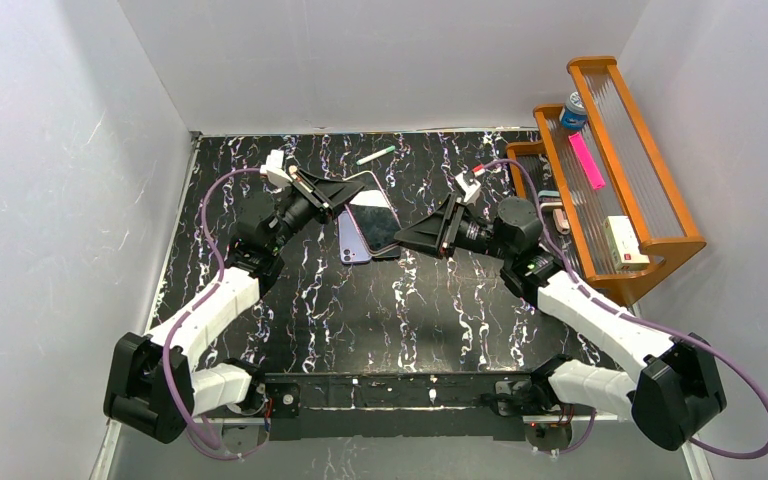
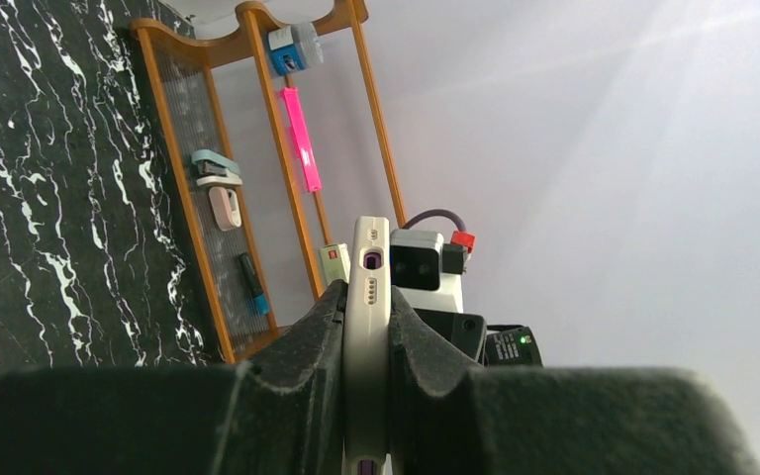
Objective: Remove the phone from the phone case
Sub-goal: Remove the phone case from the phone.
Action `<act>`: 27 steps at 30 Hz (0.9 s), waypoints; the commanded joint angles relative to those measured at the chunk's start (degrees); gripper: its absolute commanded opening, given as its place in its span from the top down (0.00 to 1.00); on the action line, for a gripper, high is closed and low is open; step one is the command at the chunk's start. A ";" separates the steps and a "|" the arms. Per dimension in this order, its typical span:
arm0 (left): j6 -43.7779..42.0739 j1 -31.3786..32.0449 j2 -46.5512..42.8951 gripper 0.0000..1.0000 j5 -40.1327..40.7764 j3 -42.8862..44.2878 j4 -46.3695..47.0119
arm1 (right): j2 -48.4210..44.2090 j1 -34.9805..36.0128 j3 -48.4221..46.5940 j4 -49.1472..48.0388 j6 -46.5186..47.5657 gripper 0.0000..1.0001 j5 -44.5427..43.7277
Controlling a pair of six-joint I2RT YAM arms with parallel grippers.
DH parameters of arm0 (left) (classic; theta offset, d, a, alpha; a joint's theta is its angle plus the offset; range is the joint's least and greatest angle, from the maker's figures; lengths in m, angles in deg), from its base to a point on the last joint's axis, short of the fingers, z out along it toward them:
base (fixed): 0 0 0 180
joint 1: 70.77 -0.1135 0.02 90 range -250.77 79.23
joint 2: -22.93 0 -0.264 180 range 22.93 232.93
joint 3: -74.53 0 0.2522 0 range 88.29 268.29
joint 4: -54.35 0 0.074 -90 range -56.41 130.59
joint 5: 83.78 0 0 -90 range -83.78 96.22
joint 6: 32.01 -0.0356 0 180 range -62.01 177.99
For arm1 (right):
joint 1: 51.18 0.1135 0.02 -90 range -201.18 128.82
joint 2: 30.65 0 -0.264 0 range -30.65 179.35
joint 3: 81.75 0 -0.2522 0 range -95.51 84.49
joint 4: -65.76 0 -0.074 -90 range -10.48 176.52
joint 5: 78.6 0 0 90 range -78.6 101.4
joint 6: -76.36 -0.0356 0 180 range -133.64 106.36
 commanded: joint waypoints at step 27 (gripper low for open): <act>-8.79 9.38 -0.90 0.76 -1.22 4.92 -3.02 | 8.84 -5.96 -10.69 -14.44 3.02 0.93 8.59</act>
